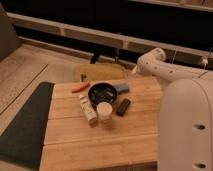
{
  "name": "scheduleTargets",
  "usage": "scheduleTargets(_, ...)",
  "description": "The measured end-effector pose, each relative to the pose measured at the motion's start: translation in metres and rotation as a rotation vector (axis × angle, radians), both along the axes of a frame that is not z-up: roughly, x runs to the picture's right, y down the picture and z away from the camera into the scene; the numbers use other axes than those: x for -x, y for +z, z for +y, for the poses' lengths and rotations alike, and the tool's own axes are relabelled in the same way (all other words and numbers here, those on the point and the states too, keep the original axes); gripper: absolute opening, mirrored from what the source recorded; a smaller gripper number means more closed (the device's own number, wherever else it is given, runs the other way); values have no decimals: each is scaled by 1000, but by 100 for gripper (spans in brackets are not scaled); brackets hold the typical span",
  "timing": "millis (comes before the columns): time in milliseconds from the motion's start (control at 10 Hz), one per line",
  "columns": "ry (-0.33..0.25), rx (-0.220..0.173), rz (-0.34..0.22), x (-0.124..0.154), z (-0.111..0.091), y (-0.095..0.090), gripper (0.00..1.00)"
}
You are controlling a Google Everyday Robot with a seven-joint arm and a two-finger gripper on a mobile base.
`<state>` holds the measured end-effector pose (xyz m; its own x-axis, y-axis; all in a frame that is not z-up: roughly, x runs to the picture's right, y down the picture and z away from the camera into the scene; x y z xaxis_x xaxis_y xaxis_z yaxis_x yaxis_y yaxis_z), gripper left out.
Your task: Place the white sponge in the ceramic cup
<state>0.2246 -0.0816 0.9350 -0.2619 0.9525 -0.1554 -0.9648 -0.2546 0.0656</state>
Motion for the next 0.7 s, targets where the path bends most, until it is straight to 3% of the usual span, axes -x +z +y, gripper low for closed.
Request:
scheduleTargets(200,7,15,-25,11,4,11,65)
scheduleTargets(700,31,27,-22,12,7,12,65)
